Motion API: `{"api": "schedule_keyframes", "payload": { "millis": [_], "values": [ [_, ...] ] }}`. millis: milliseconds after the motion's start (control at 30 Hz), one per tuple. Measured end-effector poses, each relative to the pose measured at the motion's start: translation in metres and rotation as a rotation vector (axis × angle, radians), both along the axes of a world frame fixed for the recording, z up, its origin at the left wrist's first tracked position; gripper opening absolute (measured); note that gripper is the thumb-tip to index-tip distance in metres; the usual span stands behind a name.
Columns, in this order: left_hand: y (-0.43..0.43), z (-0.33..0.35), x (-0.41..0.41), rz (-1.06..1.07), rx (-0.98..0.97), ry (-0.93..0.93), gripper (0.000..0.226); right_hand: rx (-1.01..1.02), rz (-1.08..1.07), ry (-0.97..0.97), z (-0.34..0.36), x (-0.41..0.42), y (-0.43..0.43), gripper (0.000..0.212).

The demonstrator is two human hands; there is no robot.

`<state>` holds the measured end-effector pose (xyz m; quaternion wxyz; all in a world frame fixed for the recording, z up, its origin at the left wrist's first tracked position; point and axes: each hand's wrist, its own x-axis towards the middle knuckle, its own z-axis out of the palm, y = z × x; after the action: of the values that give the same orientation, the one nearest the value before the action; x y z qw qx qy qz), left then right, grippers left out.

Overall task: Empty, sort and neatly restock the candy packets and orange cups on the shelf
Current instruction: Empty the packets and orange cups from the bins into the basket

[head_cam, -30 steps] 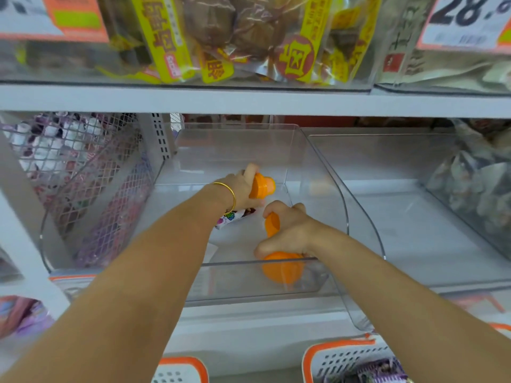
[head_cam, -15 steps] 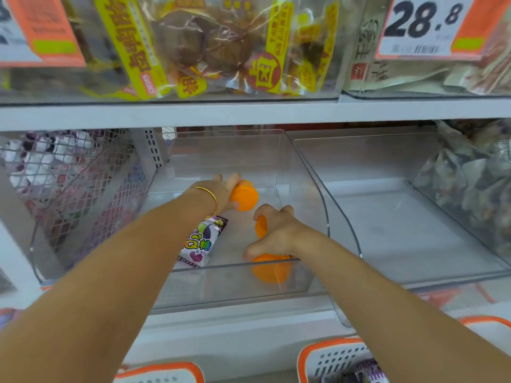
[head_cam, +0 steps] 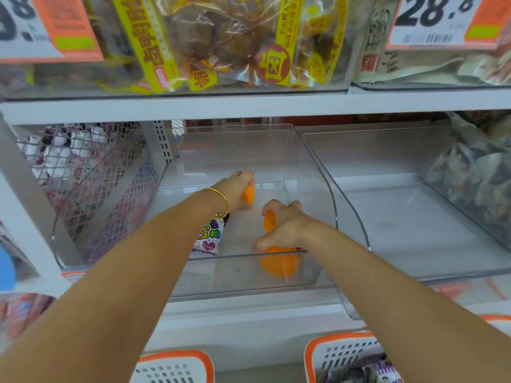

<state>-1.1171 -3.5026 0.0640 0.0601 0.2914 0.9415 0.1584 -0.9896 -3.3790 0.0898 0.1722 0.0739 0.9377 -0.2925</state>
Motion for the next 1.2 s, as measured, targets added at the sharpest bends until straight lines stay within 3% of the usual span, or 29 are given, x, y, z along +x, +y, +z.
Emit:
{"api": "schedule_keyframes", "payload": {
  "millis": [133,267,367,467,600,733,833,933,1000,1100,1200],
  "values": [
    [-0.014,0.027,0.009,0.229,0.170,-0.100,0.057,0.008,0.013,0.015,-0.001,-0.001,0.001,0.076],
    [-0.047,0.049,0.022,0.423,0.345,-0.492,0.038,0.012,0.026,0.048,0.000,0.000,0.000,0.076],
    [-0.066,0.044,0.039,0.385,0.193,-0.661,0.040,0.011,0.036,0.080,0.002,0.002,-0.001,0.076],
    [-0.064,0.034,0.050,0.435,0.176,-0.742,0.047,-0.016,0.031,0.133,0.002,0.002,-0.001,0.076],
    [-0.056,0.034,0.056,0.465,0.185,-0.729,0.055,-0.044,0.039,0.217,0.001,0.000,-0.002,0.076],
    [-0.057,0.042,0.063,0.455,0.402,-0.641,0.059,-0.091,0.045,0.397,0.002,0.000,-0.005,0.082],
    [-0.059,0.054,0.075,0.429,0.571,-0.394,0.058,-0.077,0.061,0.631,0.020,0.009,-0.012,0.086],
    [-0.056,0.082,0.104,0.398,0.745,-0.033,0.055,-0.112,0.080,0.932,0.051,0.037,-0.016,0.086],
    [-0.051,0.104,0.139,0.342,0.862,0.082,0.047,-0.168,0.089,1.020,0.067,0.071,-0.011,0.087],
    [-0.040,0.121,0.204,0.234,0.833,0.088,0.046,-0.274,0.103,1.022,0.071,0.141,0.009,0.084],
    [-0.019,0.116,0.262,0.173,0.842,-0.055,0.043,-0.350,0.047,0.949,0.058,0.209,0.045,0.077]
  ]
}}
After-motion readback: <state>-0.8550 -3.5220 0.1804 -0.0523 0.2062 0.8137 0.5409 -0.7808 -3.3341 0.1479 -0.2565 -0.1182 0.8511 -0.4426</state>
